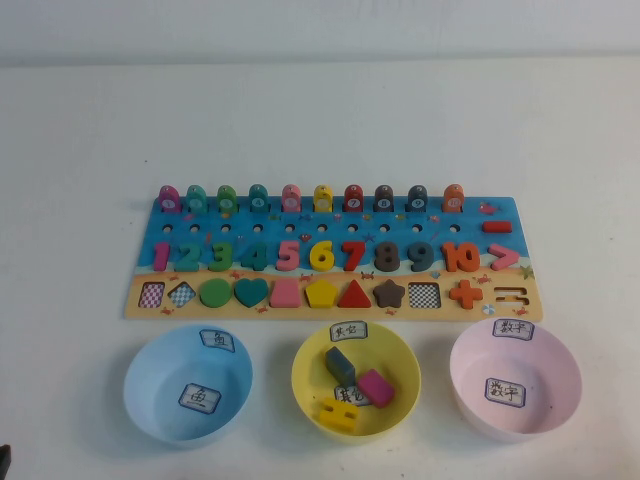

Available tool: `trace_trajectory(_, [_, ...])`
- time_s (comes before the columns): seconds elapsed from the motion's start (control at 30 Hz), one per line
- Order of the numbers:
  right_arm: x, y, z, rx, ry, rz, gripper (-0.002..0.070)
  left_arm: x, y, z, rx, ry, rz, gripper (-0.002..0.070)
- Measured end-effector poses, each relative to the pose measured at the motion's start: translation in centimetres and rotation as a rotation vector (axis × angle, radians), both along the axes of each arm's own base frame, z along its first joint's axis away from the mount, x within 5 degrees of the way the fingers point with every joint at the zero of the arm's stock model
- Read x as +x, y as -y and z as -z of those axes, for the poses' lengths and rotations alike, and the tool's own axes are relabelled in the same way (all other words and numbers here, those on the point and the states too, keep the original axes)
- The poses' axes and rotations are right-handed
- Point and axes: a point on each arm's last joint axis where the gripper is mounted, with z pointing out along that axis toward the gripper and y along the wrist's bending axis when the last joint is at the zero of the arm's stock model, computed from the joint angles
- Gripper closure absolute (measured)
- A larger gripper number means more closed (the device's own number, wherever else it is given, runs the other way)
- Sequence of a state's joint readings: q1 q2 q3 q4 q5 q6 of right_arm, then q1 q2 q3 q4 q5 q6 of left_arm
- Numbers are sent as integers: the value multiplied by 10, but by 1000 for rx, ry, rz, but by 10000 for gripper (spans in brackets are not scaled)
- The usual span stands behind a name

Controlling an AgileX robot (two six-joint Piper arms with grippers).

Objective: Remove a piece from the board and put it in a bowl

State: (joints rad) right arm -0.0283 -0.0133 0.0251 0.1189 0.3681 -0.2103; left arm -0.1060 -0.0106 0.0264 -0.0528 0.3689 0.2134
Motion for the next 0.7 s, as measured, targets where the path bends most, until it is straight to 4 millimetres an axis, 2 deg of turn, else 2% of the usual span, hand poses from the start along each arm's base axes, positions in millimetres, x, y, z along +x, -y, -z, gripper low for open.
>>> trace_trajectory(0.13, [0, 0, 0, 0, 0, 0, 694, 0, 2, 0, -51, -3, 4, 679])
trace_trajectory(0.2, [0, 0, 0, 0, 0, 0, 694, 0, 4, -2, -150, 4, 7, 679])
trace_trajectory(0.37, [0, 0, 0, 0, 0, 0, 694, 1, 10, -14, -563, 54, -15, 679])
trace_trajectory(0.43, [0, 0, 0, 0, 0, 0, 694, 2, 10, -18, -676, 77, -29, 680])
trace_trajectory(0.7, [0, 0, 0, 0, 0, 0, 694, 3, 5, -26, -783, 155, -66, 680])
